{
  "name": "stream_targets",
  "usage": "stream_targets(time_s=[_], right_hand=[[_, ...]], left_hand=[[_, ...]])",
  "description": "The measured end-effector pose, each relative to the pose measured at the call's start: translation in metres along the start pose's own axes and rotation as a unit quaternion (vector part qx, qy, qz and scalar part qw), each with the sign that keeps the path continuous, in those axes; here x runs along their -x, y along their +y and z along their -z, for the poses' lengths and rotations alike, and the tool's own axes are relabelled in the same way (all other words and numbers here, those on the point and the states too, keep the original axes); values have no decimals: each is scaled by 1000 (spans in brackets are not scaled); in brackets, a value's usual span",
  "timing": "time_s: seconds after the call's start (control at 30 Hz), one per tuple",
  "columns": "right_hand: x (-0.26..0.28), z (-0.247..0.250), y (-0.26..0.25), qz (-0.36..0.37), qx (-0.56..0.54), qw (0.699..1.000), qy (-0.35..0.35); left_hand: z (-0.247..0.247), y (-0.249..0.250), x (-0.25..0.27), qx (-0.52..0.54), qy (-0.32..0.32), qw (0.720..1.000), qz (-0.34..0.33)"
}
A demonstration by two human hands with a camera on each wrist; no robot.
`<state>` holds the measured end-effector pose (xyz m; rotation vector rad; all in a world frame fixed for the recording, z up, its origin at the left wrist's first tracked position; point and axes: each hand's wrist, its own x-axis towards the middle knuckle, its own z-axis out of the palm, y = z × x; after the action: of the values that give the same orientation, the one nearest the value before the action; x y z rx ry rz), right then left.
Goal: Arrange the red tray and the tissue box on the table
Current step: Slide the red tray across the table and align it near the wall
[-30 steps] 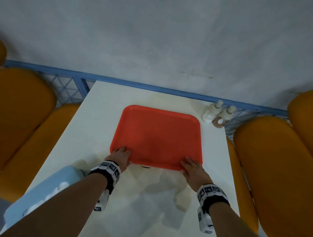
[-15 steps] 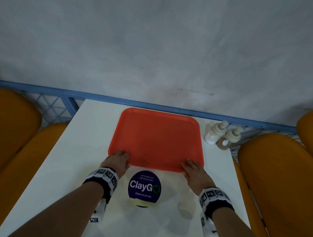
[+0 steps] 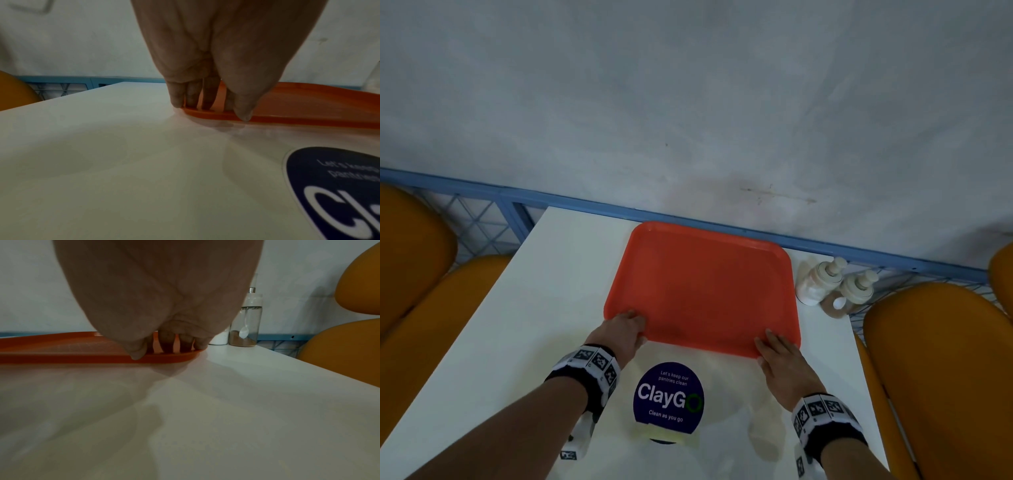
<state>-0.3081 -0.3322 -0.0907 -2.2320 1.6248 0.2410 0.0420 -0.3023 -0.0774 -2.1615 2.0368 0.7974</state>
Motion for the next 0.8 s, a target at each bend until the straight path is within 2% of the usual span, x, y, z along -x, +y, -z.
stream_targets(time_s=[0.2,0.5,0.8], right_hand=[[7,-1,1,9,7,1000,-2],[0,3,4,16,11,1000,-9],[4,0,7,18,23,1000,-7]], left_hand=[[-1,-2,4,5,-11,1000,-2],[0,0,-1,2,22,1000,-3],[0,0,2,-7,28,999,-14]])
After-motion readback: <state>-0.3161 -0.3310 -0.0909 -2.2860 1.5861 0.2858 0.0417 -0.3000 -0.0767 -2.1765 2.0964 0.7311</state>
